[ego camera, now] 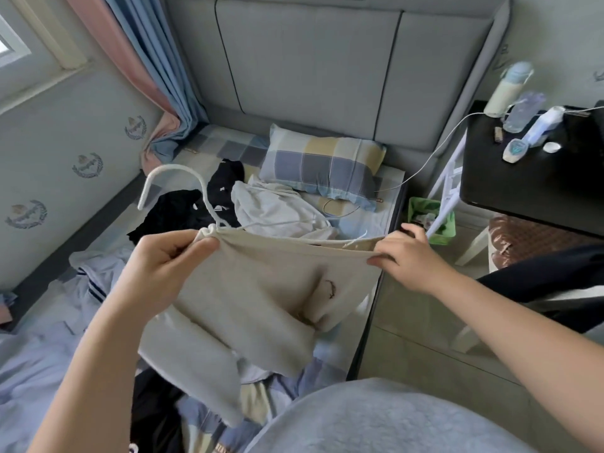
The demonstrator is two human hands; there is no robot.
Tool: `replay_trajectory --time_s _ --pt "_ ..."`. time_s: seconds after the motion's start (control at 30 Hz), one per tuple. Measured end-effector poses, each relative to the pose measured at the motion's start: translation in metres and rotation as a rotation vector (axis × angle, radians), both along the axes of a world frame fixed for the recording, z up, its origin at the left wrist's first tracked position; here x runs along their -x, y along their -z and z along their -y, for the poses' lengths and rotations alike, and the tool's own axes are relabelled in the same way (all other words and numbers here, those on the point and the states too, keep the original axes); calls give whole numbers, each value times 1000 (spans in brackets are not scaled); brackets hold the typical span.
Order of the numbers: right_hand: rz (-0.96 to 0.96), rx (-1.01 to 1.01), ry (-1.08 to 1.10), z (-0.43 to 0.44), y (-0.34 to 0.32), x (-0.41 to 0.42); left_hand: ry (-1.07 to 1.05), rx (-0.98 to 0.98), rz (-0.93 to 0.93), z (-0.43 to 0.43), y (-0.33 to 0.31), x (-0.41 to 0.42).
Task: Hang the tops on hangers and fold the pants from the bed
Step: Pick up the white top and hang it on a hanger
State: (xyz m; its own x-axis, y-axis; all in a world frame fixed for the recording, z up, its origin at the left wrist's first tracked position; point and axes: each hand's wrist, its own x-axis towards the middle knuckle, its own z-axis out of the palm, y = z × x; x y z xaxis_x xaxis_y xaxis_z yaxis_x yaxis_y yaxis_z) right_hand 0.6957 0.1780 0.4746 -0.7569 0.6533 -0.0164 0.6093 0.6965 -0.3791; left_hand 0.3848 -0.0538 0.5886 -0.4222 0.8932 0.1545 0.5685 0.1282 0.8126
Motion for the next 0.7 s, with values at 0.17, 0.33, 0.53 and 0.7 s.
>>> replay_trajectory --time_s 0.17,0.33,0.53,0.7 --pt "-304 45 -2 0 -30 2 39 176 -95 -3 10 0" --pt "-437 101 -117 27 -61 36 188 286 -77 -22 17 -28" --pt "-545 254 -275 70 -88 77 231 215 -83 -50 19 -60" --pt "-497 280 -133 59 -83 68 234 221 -44 -44 23 -42"
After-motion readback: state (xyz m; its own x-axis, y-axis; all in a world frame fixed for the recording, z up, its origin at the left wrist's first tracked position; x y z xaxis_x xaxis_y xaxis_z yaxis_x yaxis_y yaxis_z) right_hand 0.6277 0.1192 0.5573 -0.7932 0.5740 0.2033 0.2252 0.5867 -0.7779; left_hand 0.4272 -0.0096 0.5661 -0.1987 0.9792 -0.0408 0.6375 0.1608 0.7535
